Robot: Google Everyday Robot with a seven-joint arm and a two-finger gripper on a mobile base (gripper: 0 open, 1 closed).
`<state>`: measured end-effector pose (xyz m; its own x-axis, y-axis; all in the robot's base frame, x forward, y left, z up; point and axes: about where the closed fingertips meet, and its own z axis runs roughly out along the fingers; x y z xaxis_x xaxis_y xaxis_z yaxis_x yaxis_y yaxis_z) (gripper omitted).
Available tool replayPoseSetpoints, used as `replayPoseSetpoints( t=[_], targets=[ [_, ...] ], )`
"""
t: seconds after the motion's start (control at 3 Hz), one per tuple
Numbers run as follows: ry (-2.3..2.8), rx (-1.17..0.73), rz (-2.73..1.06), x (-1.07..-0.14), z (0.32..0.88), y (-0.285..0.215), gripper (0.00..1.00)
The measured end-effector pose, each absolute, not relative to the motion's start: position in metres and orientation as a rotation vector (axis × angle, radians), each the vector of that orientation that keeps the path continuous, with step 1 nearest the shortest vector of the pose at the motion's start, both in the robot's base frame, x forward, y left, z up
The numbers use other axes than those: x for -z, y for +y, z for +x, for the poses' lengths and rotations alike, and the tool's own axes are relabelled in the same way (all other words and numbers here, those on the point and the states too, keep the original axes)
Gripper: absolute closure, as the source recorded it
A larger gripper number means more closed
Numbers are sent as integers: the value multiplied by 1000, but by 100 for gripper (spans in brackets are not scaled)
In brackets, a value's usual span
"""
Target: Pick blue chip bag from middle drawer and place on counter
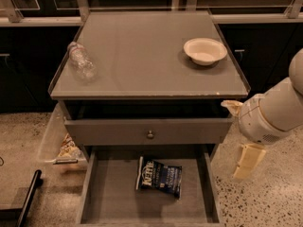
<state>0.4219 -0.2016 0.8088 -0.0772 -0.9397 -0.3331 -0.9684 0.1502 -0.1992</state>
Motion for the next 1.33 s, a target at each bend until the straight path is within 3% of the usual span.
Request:
replayPoseSetpoints(
  t=[1.33],
  targets=[
    [1913, -231, -1753, -675, 428, -183, 0]
  ],
)
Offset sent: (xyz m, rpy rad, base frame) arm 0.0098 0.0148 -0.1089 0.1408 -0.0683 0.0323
